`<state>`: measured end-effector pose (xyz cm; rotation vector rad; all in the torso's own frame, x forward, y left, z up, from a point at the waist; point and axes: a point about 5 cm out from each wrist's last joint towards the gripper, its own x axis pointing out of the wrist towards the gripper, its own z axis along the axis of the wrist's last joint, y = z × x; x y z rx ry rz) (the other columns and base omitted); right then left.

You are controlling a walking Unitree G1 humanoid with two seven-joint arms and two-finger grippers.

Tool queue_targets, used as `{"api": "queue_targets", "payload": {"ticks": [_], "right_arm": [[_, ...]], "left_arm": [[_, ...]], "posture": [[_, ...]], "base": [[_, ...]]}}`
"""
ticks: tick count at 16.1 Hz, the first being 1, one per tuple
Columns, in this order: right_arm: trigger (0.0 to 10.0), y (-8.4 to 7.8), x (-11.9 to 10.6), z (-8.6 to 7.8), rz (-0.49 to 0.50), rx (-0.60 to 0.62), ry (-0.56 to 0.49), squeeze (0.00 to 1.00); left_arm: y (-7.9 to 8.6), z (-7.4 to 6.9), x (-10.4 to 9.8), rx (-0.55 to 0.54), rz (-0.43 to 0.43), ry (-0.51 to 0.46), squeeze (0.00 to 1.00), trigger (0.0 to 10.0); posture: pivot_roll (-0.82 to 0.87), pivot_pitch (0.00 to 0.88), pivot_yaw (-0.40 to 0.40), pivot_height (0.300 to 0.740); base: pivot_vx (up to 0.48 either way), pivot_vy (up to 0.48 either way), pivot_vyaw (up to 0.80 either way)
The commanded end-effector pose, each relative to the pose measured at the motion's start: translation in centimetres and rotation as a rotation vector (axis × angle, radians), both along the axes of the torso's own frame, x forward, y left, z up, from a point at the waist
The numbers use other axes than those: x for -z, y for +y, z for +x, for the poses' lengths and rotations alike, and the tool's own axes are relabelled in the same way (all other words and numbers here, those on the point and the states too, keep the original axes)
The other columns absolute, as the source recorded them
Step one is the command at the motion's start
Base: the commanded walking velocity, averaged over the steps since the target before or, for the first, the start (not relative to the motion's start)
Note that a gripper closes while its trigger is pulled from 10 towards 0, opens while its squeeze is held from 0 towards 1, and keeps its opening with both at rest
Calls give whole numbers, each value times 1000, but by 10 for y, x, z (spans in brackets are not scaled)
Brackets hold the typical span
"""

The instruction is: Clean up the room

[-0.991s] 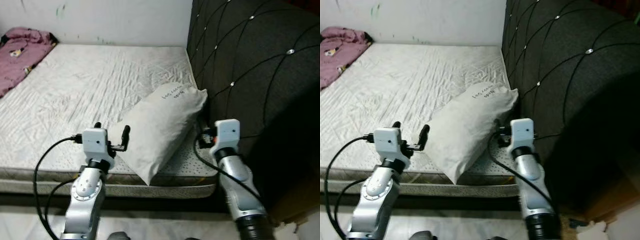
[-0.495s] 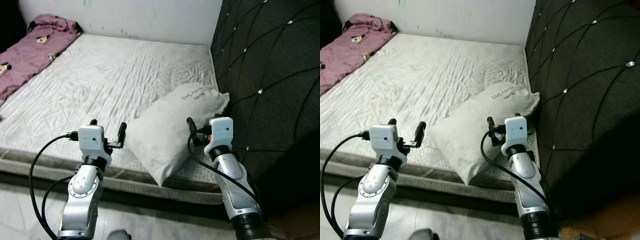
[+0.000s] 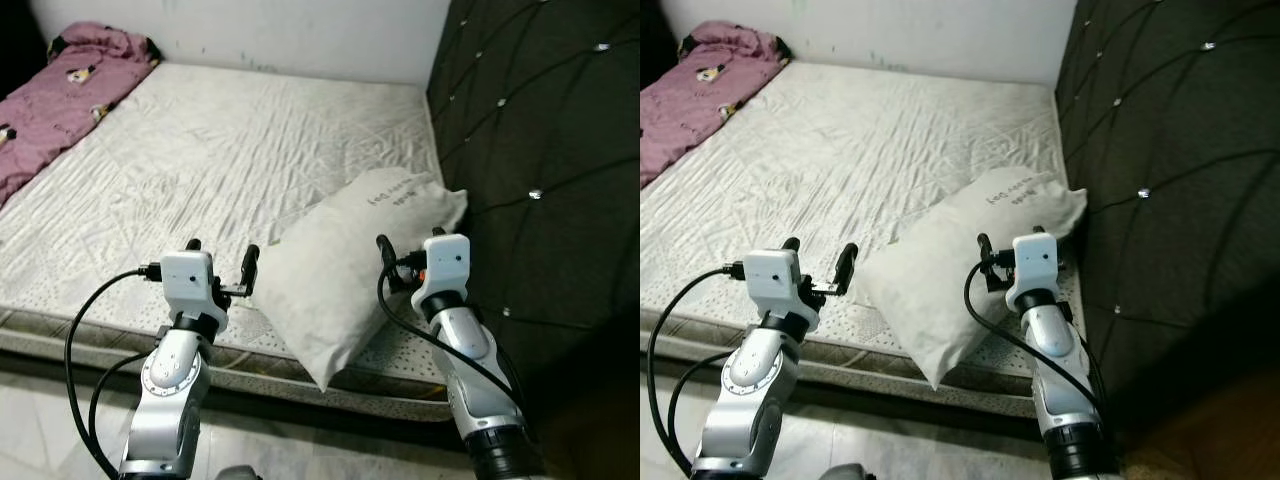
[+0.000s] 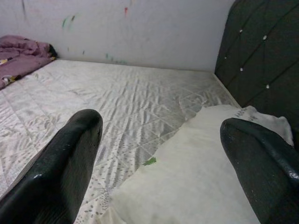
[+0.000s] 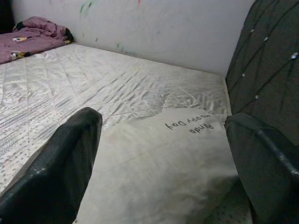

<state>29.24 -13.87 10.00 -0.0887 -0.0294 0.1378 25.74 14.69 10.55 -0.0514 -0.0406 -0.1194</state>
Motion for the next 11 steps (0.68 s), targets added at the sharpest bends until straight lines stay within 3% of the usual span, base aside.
{"api": "queue_targets", "payload": {"ticks": [1,9,11], "right_arm": [[10000,0,0,2,1,-4,1,0],[10000,0,-1,3,-6,-9,0,0],[10000,0,0,2,-8,-9,2,0]], "left_arm": [[0,0,0,12,5,-2,0,10000],[-2,-1,0,35,-3,-9,0,10000],[0,0,4,4,5,26,0,10000]], "posture": [[47,0,-14,740],[47,0,-15,740],[48,0,-15,740]], "base": [[274,0,0],[347,0,0],[0,0,0]]}}
